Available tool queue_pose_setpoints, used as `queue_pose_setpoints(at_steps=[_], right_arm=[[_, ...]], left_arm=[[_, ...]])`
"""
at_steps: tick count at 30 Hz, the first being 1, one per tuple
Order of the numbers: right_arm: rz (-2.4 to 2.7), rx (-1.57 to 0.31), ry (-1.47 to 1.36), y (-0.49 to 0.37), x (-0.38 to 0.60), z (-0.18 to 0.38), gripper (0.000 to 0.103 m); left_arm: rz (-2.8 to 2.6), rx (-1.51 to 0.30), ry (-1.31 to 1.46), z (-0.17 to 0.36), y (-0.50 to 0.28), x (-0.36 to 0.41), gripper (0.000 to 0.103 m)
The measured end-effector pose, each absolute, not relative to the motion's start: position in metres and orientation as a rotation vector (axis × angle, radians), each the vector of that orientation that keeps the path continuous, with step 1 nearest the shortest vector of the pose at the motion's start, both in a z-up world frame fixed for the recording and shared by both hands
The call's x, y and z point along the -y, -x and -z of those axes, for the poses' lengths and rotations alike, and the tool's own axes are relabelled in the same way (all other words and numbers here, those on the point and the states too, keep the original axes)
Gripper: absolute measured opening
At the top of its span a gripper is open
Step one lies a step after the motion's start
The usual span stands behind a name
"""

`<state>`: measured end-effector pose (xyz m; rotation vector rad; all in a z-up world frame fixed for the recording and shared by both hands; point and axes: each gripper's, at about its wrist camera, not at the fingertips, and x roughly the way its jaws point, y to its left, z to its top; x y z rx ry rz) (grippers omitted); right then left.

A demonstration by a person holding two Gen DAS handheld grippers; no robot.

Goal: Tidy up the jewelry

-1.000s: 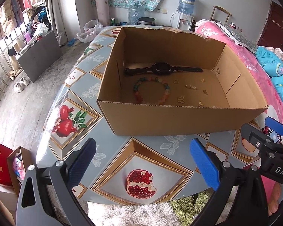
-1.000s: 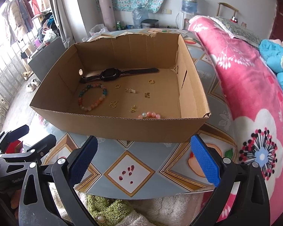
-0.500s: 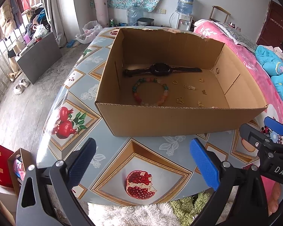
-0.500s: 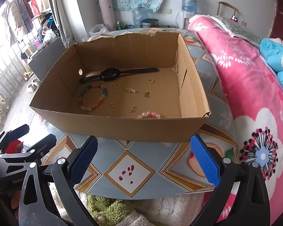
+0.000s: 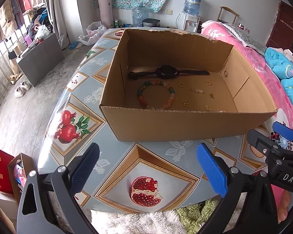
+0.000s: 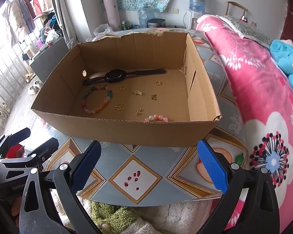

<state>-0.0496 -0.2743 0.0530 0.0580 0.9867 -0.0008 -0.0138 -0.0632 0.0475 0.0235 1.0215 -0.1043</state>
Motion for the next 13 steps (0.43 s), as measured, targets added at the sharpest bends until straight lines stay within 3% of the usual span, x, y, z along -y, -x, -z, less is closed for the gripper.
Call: queue_pose_setpoints(at_steps=[13], right_arm=[[0.015,-0.989,-0.059,0.0496,0.2755,-0.0516,0.095]], left_arm=[[0.102,-1.021,-0.031,-0.0470,0.0137,0.0634,0.097]])
